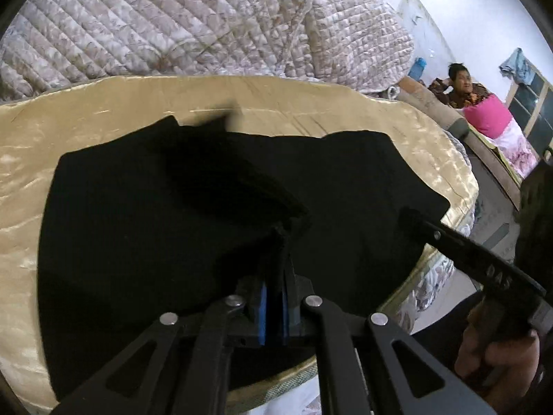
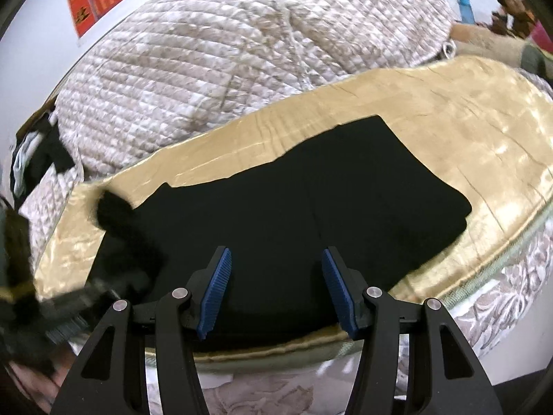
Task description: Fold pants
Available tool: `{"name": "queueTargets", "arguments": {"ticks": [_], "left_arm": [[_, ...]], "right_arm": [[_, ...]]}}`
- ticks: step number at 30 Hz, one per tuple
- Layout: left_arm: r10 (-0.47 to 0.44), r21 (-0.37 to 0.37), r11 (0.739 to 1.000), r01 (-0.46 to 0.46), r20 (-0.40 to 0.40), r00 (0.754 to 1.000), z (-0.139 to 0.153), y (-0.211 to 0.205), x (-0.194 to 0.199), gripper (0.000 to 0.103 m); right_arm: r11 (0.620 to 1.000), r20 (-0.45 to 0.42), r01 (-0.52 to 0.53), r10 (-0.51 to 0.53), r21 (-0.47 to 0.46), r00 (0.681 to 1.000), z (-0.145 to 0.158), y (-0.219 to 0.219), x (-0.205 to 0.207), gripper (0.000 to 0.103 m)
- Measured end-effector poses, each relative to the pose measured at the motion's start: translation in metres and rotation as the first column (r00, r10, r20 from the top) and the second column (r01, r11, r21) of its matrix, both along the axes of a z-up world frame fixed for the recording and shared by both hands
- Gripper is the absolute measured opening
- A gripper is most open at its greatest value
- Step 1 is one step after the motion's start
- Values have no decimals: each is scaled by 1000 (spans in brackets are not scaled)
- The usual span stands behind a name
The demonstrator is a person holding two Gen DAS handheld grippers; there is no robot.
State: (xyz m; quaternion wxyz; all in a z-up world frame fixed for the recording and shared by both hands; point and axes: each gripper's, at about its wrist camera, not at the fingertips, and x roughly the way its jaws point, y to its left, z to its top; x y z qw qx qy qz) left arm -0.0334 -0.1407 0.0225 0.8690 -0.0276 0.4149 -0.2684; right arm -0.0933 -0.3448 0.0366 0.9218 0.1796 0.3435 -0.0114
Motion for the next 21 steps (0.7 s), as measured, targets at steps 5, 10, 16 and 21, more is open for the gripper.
{"name": "queueTargets", "arguments": {"ticks": [5, 10, 16, 21], "left_arm": [[-52, -68, 996, 53, 22, 998, 18, 11, -14, 30], [10, -110, 994, -5, 45, 999, 36, 41, -12, 38], [194, 3, 981, -194, 62, 979, 34, 94, 9, 40], [302, -20, 953, -302, 19, 953, 21, 129, 18, 40]], "right_arm": [[1000, 5, -5, 5, 10, 1000, 1, 2, 2, 55], [999, 14, -31, 31, 15, 999, 2, 7, 3, 55], [988, 4, -139, 139, 73, 990, 0, 23, 10, 55], [948, -33, -275, 283, 161, 959, -7, 47, 32, 55]]}}
